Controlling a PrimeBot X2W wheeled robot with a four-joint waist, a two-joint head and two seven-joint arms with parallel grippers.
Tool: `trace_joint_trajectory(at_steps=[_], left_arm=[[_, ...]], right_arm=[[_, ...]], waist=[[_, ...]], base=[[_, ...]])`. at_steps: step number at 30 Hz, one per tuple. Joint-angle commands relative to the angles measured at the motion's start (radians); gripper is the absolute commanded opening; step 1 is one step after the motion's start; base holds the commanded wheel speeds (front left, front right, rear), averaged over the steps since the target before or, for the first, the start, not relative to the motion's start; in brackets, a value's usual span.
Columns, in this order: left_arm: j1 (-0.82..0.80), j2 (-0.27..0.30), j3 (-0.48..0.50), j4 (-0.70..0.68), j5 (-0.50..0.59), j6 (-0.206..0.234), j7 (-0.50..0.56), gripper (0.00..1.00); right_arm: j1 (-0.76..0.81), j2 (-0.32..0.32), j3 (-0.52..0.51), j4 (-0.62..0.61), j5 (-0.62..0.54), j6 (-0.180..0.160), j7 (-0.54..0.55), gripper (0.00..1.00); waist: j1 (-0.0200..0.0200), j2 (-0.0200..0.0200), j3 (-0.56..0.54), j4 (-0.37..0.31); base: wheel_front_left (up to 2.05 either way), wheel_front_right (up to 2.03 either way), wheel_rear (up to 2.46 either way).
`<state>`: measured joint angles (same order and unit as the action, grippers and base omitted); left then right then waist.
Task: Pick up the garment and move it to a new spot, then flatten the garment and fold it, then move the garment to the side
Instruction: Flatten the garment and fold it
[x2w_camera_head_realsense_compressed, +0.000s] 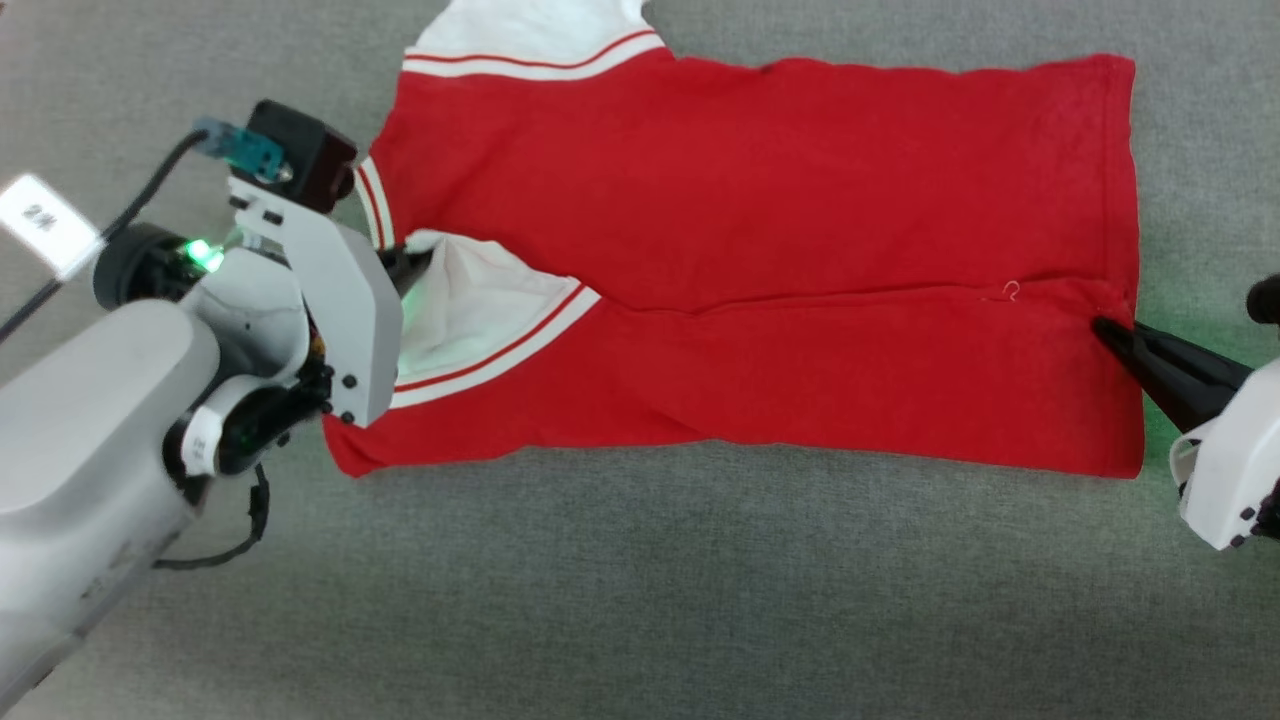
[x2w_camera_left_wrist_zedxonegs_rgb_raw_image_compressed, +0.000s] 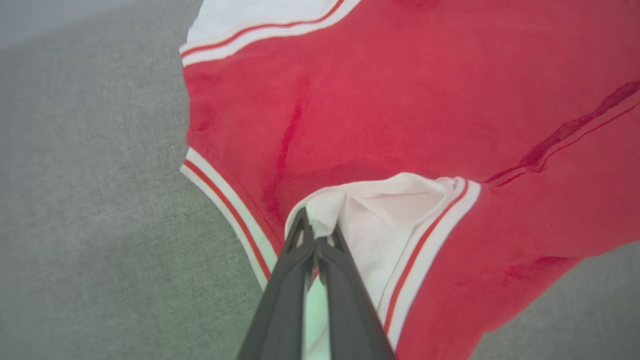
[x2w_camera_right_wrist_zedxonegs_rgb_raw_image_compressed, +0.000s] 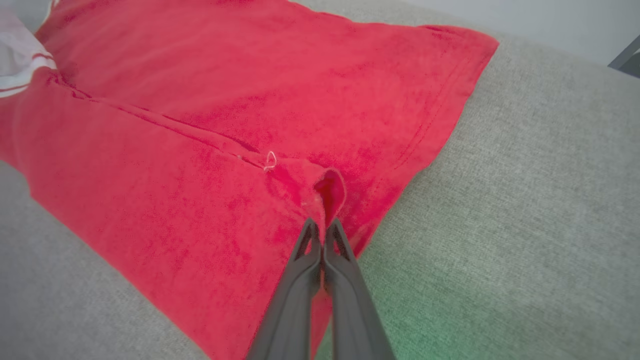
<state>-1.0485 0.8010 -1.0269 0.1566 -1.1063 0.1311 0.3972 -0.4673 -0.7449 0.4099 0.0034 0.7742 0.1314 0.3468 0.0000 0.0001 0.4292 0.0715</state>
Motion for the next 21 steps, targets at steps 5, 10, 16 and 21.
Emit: trace_joint_trajectory(at_steps=[5, 10, 16, 21], left_arm=[[-0.025, -0.042, -0.014, 0.102, -0.042, -0.033, 0.067, 0.06], [-0.048, -0.052, -0.014, 0.165, -0.06, -0.036, 0.109, 0.85], [-0.061, -0.054, -0.006, 0.191, -0.066, -0.035, 0.114, 1.0], [-0.045, -0.046, 0.0, 0.187, -0.059, -0.04, 0.085, 1.0]], right_arm=[[-0.051, 0.012, 0.023, 0.029, 0.016, -0.001, 0.03, 0.0], [-0.09, 0.024, 0.032, 0.057, 0.037, -0.001, 0.066, 0.0], [-0.12, 0.037, 0.04, 0.079, 0.044, -0.001, 0.104, 1.0], [-0.13, 0.042, 0.05, 0.085, 0.04, -0.001, 0.115, 1.0]], waist=[[0.0, -0.0001, 0.024, -0.014], [0.0, -0.0001, 0.015, -0.009], [0.0, -0.0001, -0.018, 0.004], [0.0, -0.0001, -0.055, 0.015]], base=[[0.0, 0.0, 0.0], [0.0, 0.0, 0.0], [0.0, 0.0, 0.0], [0.0, 0.0, 0.0]])
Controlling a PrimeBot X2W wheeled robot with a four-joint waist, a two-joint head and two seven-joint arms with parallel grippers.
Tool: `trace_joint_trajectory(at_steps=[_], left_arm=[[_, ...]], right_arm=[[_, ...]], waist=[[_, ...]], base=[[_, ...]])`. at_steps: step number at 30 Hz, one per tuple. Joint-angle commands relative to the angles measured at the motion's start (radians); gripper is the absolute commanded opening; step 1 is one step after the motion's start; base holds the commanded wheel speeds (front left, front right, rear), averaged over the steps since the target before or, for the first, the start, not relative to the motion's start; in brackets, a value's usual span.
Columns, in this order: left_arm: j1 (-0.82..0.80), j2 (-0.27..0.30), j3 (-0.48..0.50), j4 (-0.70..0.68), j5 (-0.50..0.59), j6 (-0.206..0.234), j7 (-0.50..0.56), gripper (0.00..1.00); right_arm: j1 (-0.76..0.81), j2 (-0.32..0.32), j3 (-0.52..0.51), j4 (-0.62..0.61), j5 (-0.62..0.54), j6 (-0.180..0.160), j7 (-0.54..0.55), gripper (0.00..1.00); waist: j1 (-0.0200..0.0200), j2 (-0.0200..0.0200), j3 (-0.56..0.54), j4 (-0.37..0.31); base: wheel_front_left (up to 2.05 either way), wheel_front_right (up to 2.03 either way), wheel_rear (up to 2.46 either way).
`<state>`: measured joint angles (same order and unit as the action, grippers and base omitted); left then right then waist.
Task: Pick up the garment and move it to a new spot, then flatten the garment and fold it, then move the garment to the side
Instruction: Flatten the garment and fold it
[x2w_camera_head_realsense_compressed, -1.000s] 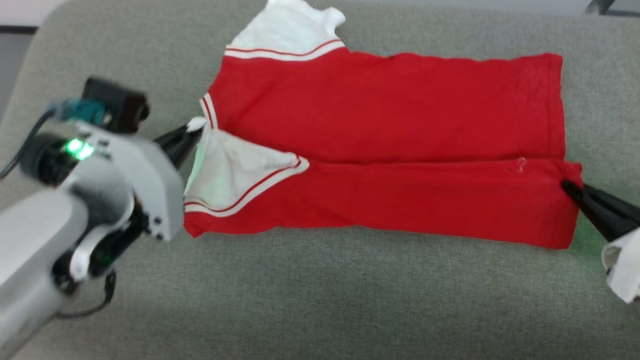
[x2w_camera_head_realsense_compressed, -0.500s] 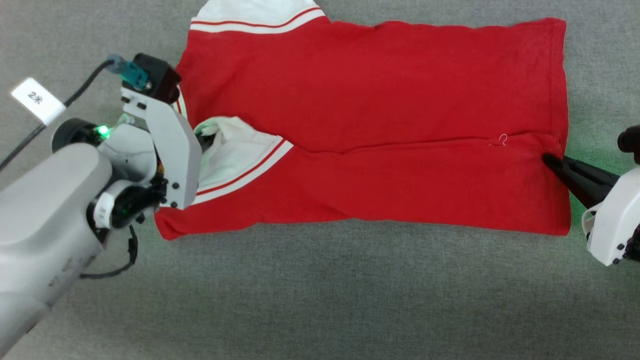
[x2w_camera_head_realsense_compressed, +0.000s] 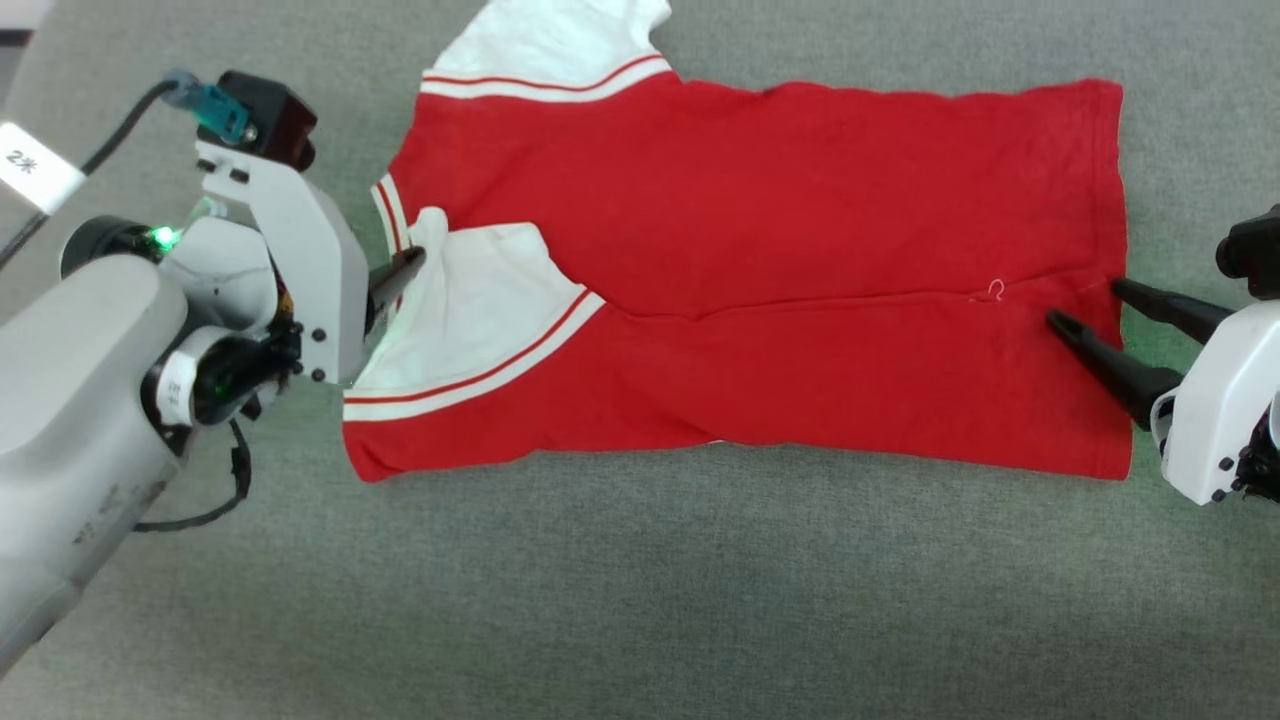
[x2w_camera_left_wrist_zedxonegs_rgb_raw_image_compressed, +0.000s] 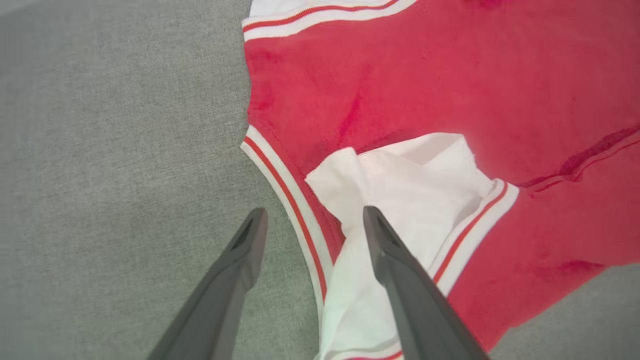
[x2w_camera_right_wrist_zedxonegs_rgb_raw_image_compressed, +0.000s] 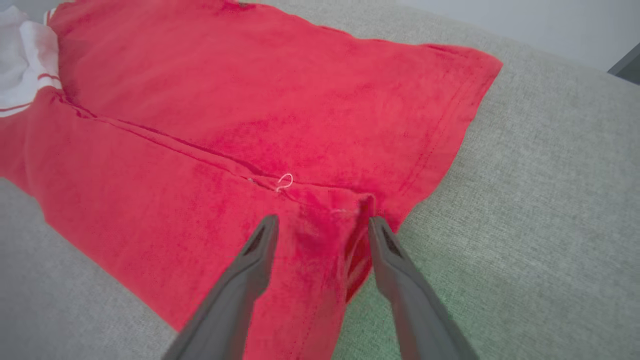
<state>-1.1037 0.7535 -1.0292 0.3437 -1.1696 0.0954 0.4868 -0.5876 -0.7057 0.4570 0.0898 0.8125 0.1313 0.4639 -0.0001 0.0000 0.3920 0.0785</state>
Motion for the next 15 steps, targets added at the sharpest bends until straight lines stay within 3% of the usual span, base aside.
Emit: trace_joint_trajectory(at_steps=[1, 10, 15], left_arm=[[0.016, 0.004, 0.004, -0.004, 0.004, -0.003, -0.014, 1.0], [0.094, 0.029, 0.018, -0.055, -0.002, 0.02, -0.105, 1.0], [0.176, 0.056, 0.024, -0.109, -0.009, 0.054, -0.173, 1.0]], right_arm=[[-0.012, 0.001, 0.004, -0.005, -0.003, -0.001, -0.007, 1.0], [0.043, -0.011, -0.011, -0.04, -0.041, -0.001, -0.099, 1.0], [0.116, -0.006, -0.039, -0.072, -0.094, -0.001, -0.22, 1.0]], waist=[[0.0001, 0.0, -0.025, 0.01], [0.0001, 0.0, -0.112, 0.024], [0.0001, 0.0, -0.177, 0.029]], base=[[0.0, 0.0, 0.0], [0.0, 0.0, 0.0], [0.0, 0.0, 0.0]])
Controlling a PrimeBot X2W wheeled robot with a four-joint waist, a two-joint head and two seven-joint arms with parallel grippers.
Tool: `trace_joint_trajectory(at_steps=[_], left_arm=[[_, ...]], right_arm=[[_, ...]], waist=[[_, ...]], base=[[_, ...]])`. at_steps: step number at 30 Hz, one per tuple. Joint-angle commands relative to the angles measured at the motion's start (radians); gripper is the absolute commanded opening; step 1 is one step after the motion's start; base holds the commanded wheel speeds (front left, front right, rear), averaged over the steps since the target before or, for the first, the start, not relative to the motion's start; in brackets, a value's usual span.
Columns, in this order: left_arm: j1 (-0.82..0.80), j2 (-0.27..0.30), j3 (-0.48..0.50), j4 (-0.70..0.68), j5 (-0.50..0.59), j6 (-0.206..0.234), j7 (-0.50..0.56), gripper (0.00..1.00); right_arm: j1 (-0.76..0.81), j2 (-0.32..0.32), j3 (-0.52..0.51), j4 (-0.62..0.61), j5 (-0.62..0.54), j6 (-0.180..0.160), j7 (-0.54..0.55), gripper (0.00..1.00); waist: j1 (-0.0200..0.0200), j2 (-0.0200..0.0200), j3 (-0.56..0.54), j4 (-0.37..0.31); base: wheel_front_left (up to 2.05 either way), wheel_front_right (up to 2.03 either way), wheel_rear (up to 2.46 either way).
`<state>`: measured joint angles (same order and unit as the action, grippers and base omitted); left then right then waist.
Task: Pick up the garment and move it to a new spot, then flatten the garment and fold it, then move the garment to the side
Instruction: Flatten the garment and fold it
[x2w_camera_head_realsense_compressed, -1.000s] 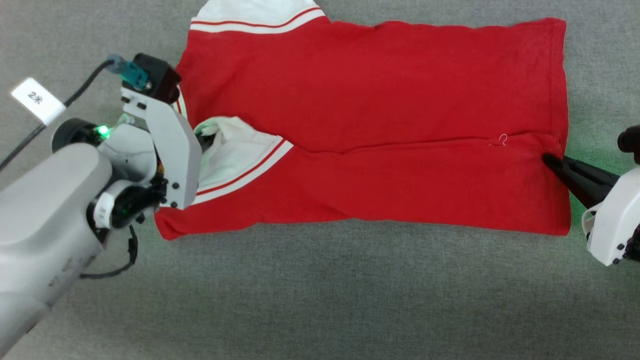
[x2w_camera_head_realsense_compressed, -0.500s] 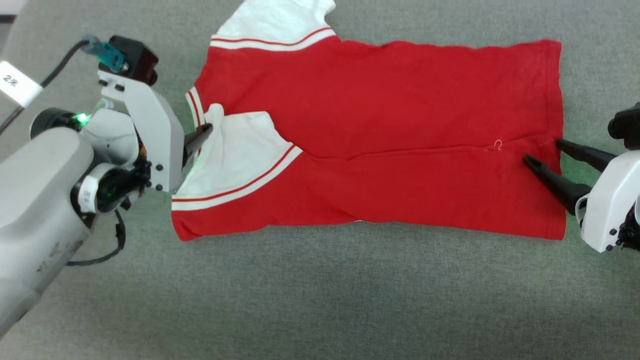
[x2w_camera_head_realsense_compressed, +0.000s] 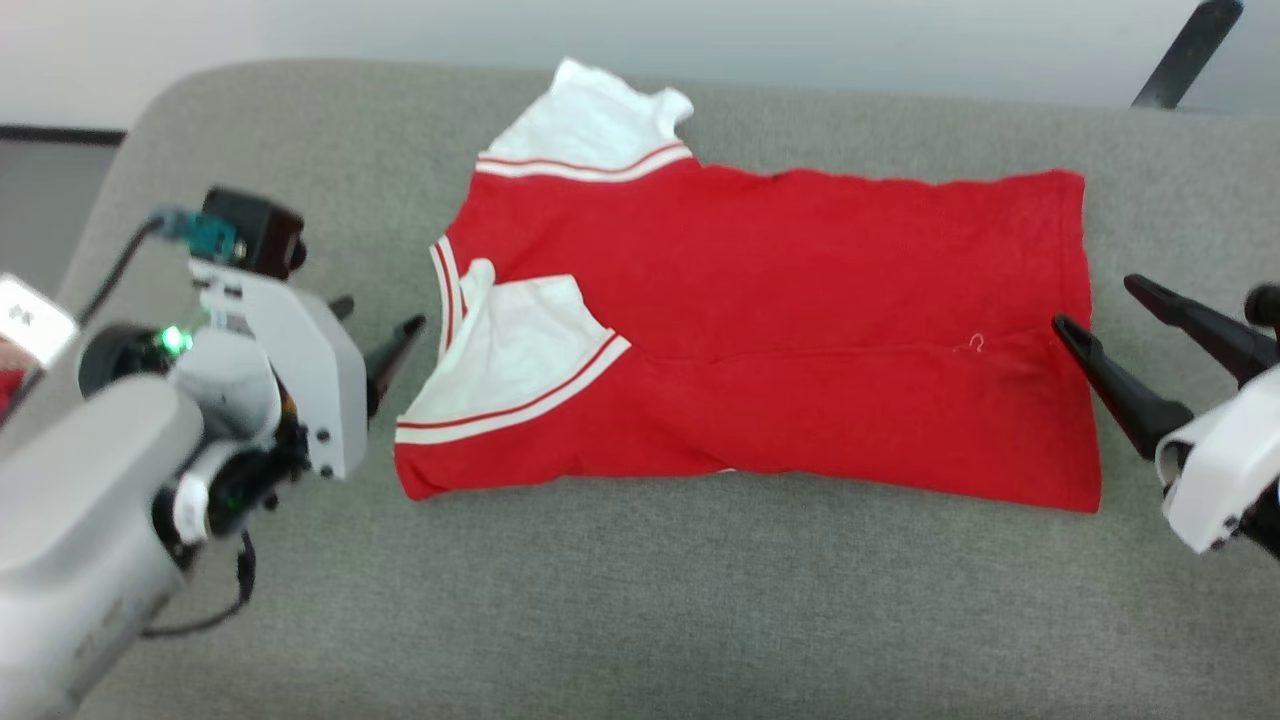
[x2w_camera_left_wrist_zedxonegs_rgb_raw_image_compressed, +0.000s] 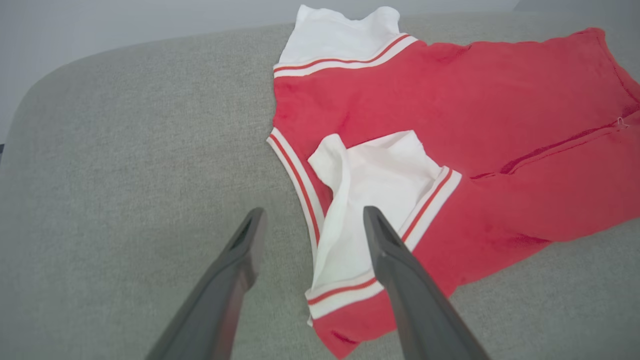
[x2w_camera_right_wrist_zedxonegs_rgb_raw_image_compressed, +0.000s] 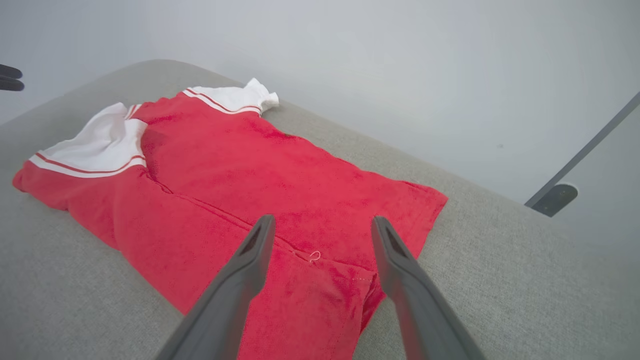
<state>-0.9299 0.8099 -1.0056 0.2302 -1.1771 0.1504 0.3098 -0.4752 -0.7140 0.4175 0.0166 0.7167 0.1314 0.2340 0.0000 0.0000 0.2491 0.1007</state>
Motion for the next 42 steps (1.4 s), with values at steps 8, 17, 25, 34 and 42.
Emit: trace_joint_trajectory(at_steps=[8, 17, 25, 34, 42], left_arm=[[0.147, 0.047, 0.017, -0.103, -0.03, 0.081, -0.095, 1.0], [0.253, 0.138, 0.032, -0.227, -0.104, 0.151, -0.079, 1.0], [0.2, 0.171, 0.024, -0.208, -0.189, 0.164, 0.118, 1.0], [0.143, 0.154, 0.016, -0.104, -0.266, 0.174, 0.295, 1.0], [0.109, 0.106, -0.011, 0.004, -0.268, 0.162, 0.371, 1.0]], right_arm=[[0.168, 0.064, -0.105, -0.064, -0.144, -0.001, -0.194, 1.0], [0.356, 0.216, -0.257, -0.183, -0.287, -0.001, -0.268, 1.0], [0.408, 0.304, -0.316, -0.292, -0.339, -0.001, -0.232, 1.0], [0.41, 0.352, -0.355, -0.329, -0.341, -0.001, -0.213, 1.0], [0.385, 0.372, -0.359, -0.327, -0.334, -0.001, -0.208, 1.0]], waist=[[0.0, 0.0, -0.115, 0.003], [0.0, 0.0, -0.139, -0.04], [0.0, 0.0, -0.099, -0.114], [0.0, 0.0, -0.025, -0.183], [0.0, 0.0, 0.027, -0.203]], base=[[0.0, 0.0, 0.0], [0.0, 0.0, 0.0], [0.0, 0.0, 0.0], [0.0, 0.0, 0.0], [0.0, 0.0, 0.0]])
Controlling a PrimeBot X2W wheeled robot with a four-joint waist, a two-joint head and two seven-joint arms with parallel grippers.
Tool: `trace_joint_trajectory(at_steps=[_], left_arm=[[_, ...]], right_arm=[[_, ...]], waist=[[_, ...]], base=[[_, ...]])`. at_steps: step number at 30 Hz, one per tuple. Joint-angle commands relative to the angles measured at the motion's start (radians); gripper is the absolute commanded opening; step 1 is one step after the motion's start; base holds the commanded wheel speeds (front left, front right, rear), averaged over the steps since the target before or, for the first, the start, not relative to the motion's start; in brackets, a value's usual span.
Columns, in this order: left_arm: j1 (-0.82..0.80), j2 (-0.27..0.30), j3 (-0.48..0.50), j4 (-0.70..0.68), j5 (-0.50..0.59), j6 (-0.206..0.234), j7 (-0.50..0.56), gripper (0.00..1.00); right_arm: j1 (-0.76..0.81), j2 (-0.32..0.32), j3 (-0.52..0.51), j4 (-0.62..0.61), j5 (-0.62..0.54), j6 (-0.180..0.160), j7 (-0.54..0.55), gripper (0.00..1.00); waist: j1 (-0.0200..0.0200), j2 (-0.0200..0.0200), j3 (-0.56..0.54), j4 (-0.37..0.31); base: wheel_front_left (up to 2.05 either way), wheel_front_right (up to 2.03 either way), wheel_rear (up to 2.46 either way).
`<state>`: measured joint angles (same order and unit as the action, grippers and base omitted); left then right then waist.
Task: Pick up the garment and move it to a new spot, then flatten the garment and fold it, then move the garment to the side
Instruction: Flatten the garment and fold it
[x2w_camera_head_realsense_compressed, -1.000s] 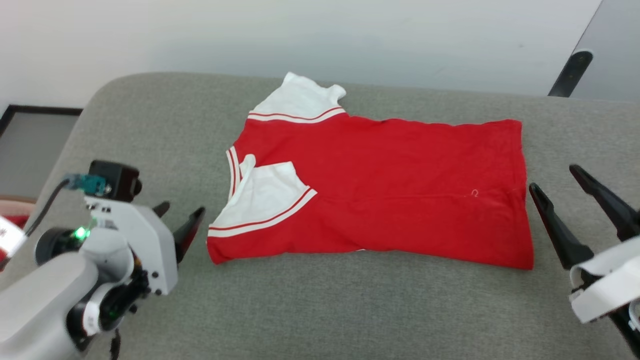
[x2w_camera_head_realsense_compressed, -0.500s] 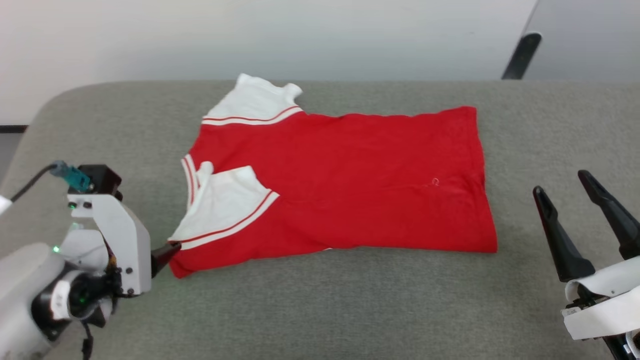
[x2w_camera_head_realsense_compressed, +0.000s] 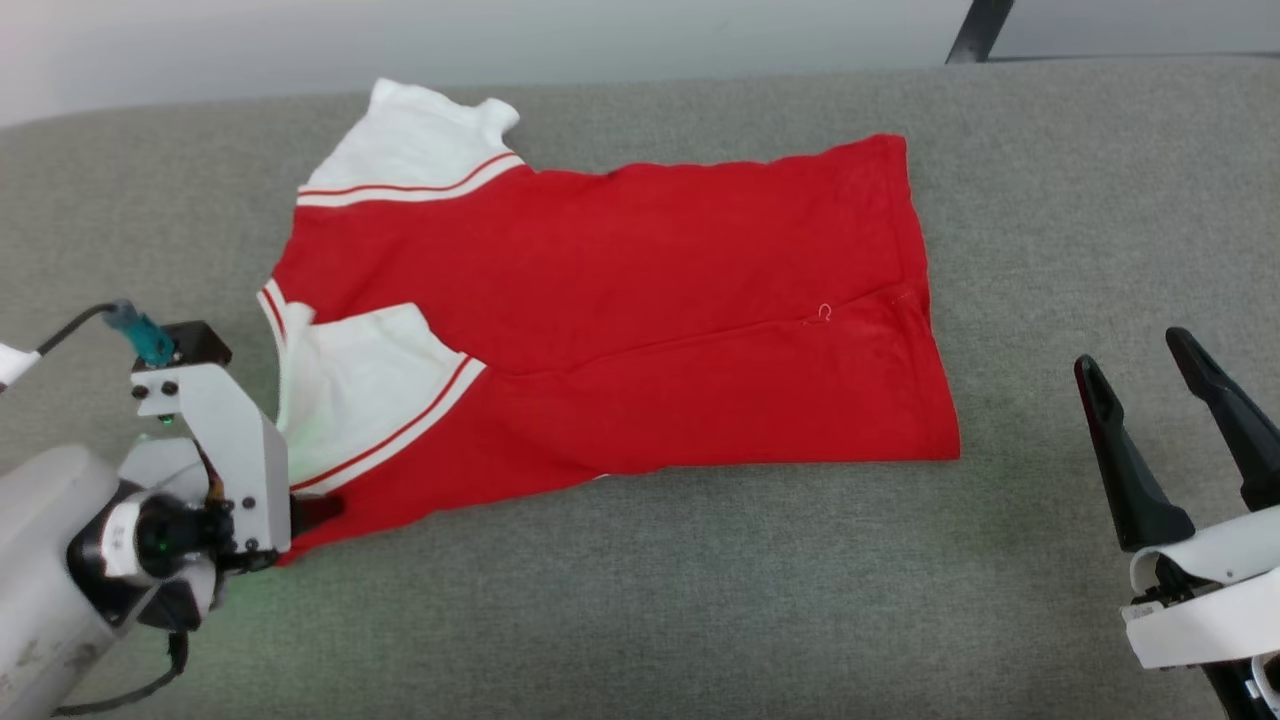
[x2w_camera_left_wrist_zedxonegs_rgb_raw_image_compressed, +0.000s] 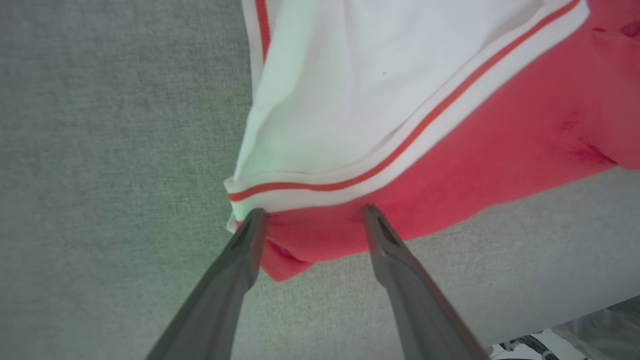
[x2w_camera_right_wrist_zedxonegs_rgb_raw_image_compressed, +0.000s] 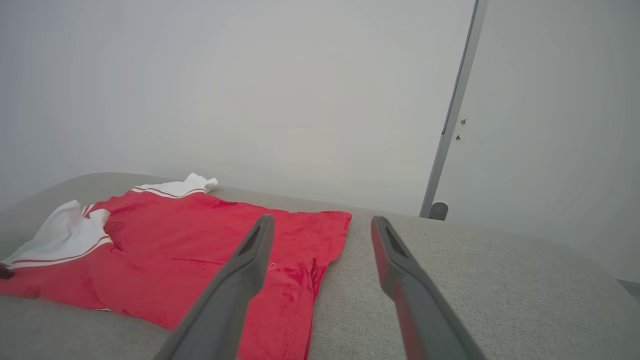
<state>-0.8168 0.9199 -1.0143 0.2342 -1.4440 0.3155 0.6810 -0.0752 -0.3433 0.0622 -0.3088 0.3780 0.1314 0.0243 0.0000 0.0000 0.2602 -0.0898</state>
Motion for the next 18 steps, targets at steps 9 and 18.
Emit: trace_joint_trajectory(at_steps=[9, 18], left_arm=[[-0.002, -0.082, -0.017, 0.104, -0.06, -0.009, 0.086, 0.0], [-0.042, -0.089, -0.01, 0.131, -0.032, -0.042, 0.075, 0.0]], right_arm=[[-0.033, 0.001, -0.005, 0.005, 0.027, -0.001, 0.042, 1.0], [-0.067, -0.035, 0.003, 0.027, 0.091, -0.001, 0.183, 1.0]], waist=[[0.0, 0.0, 0.035, -0.008], [0.0, 0.0, 0.041, 0.013]], base=[[0.0, 0.0, 0.0], [0.0, 0.0, 0.0]])
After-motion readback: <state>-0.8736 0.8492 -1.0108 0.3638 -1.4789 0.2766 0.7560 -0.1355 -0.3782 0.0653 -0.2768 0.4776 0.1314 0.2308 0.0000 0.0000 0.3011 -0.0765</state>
